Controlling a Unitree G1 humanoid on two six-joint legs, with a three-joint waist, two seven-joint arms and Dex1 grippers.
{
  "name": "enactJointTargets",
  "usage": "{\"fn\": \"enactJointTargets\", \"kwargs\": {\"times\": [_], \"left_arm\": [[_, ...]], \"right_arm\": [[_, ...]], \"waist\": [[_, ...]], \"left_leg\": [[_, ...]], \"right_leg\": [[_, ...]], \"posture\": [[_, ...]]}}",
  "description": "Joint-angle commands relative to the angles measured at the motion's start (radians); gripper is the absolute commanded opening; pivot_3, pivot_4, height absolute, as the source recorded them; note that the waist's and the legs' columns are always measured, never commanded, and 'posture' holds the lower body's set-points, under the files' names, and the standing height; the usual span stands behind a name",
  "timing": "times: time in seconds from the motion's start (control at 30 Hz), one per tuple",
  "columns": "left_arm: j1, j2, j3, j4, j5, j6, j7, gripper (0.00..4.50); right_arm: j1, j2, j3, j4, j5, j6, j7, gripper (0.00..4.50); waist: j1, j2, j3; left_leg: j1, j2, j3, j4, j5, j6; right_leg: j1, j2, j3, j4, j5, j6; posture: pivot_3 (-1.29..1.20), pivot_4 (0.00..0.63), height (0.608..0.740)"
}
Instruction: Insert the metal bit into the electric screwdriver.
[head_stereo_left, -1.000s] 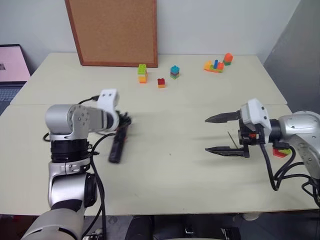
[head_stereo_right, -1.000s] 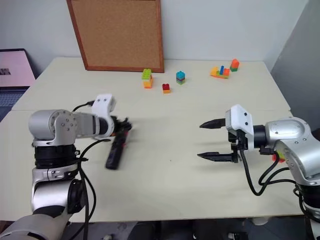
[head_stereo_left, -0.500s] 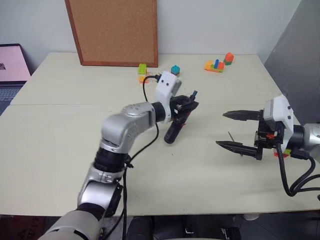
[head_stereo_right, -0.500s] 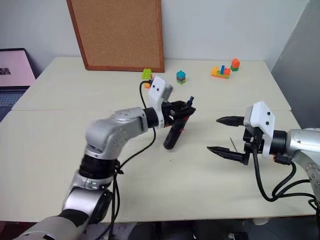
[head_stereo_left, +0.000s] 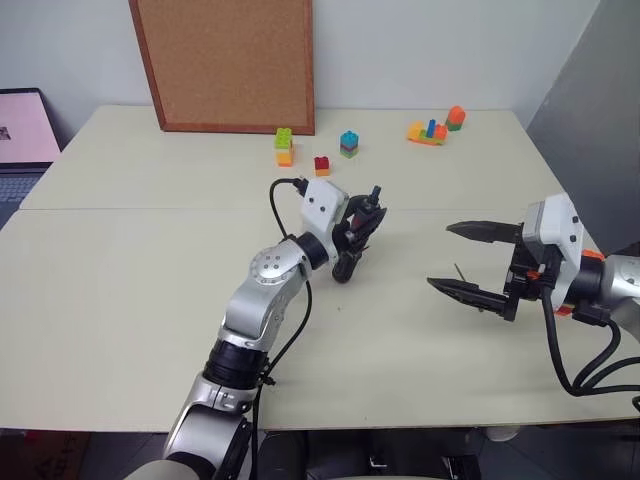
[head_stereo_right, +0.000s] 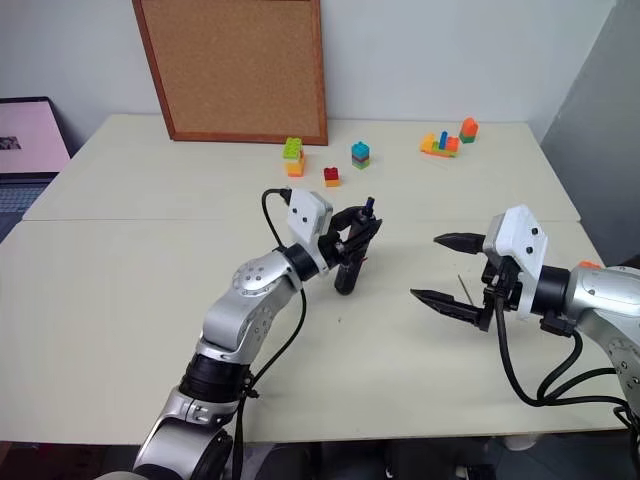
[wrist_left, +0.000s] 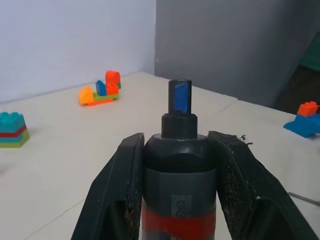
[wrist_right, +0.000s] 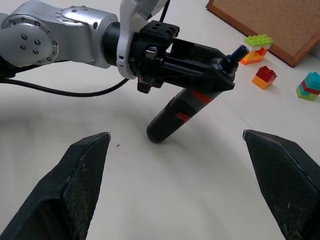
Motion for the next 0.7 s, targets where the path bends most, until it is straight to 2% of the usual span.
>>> {"fn": "enactJointTargets", "kwargs": {"times": [0.03,0.3,0.43,0.7], "left_arm": [[0.048,0.031,0.044,-0.064,0.001,0.045,0.019,1.65],[0.128,0.134,0.154,-0.18,-0.044,0.131,0.018,1.65],[0.171,0.165,0.162,-0.23,-0.069,0.147,0.012,1.65],[0.218,0.173,0.142,-0.319,-0.078,0.163,0.023,1.65]], "right_arm": [[-0.023,-0.002,0.0,-0.016,0.005,-0.025,-0.008,4.5],[-0.03,-0.007,0.023,0.002,-0.003,-0.043,0.009,4.5],[-0.032,-0.012,0.034,0.012,-0.012,-0.054,0.019,4.5],[-0.035,-0.019,0.045,0.036,-0.047,-0.078,0.014,4.5]], "waist": [[-0.001,0.0,0.0],[-0.009,0.0,0.0],[-0.017,0.0,0.0],[-0.023,0.0,0.0]], "left_leg": [[0.001,0.0,0.0,0.0,0.0,0.0],[0.004,0.002,0.001,-0.001,0.0,0.0],[0.014,0.003,0.001,-0.003,0.0,0.0],[0.014,0.003,0.0,-0.003,0.0,0.0]], "right_leg": [[0.001,0.0,0.0,0.0,0.0,0.0],[0.001,0.005,0.001,0.001,0.0,0.0],[0.011,0.007,0.001,0.0,-0.001,-0.001],[0.011,0.007,0.0,-0.001,-0.001,-0.001]], "posture": [[0.0,0.15,0.74],[0.0,0.15,0.74],[0.0,0.15,0.74],[0.0,0.15,0.74]]}}
